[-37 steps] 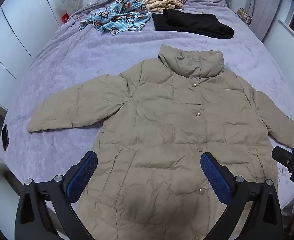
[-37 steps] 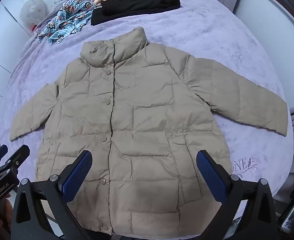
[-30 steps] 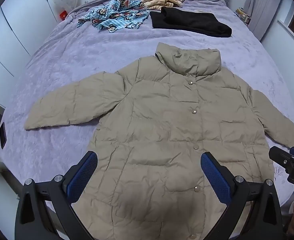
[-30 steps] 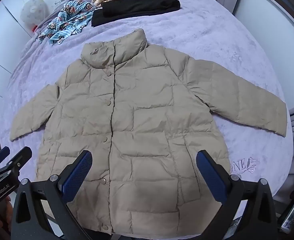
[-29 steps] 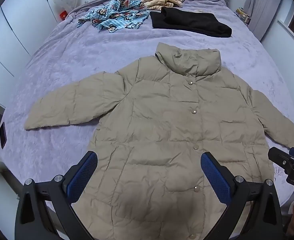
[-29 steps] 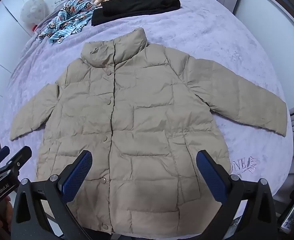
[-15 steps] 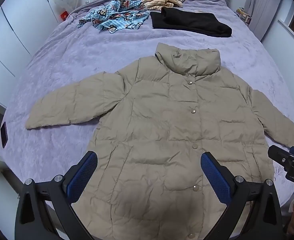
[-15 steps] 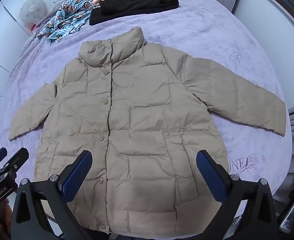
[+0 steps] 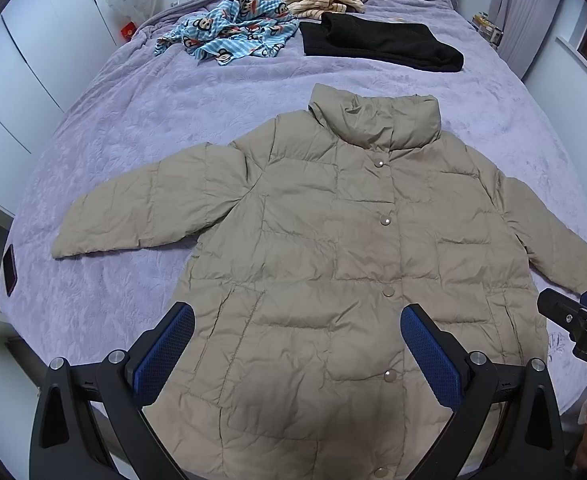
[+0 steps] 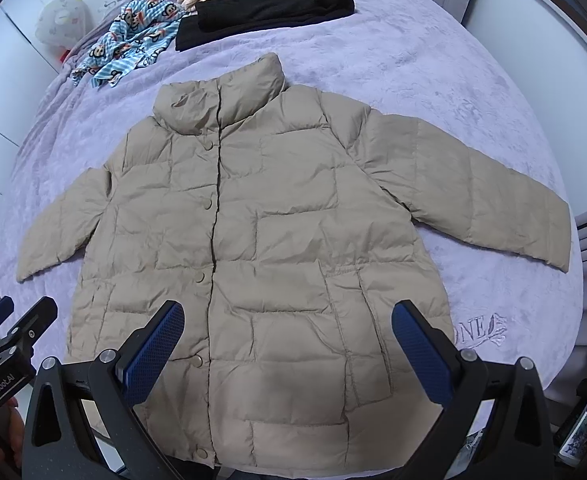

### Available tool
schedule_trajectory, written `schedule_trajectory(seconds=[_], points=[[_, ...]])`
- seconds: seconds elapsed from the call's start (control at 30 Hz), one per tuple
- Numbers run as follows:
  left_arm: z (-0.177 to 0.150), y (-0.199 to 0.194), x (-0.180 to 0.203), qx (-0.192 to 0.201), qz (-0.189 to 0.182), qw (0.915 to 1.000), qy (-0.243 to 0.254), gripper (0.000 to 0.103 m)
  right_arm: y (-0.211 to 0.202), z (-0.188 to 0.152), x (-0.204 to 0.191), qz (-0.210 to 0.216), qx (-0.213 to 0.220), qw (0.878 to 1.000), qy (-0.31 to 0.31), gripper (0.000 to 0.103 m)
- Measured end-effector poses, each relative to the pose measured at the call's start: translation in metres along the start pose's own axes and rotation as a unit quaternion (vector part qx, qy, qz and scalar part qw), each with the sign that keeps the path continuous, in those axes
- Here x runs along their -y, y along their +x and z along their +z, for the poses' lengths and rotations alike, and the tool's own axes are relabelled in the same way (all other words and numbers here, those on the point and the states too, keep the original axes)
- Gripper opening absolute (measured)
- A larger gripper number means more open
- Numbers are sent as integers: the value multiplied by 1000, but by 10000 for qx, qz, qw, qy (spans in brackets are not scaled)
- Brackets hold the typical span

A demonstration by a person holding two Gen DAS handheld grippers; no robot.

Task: Fold large clothes

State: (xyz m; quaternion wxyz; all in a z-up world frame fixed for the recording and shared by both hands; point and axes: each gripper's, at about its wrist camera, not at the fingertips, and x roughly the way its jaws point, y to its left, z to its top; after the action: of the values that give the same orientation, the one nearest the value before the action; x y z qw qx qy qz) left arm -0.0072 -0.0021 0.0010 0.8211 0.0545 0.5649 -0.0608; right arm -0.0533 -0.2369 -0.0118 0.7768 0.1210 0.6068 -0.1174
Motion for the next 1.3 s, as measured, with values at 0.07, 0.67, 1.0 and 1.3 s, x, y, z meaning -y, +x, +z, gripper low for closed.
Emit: schedule_trajectory(seconds=[0.07,0.67,1.0,1.3], points=[[0,0,0,-2,5,10000,2,103,0,0,0,-6,-1,10000,0,103],[-3,0,0,-14,4,10000,3,103,1,0,0,-5,-13,10000,5,103],[-7,1,-3,-21,-1,10000,-19,103,0,0,0,-9,-16,10000,13,103],[-10,1,-5,-43,13,10000,-32,103,1,-1,0,-3,-19,10000,10,103]])
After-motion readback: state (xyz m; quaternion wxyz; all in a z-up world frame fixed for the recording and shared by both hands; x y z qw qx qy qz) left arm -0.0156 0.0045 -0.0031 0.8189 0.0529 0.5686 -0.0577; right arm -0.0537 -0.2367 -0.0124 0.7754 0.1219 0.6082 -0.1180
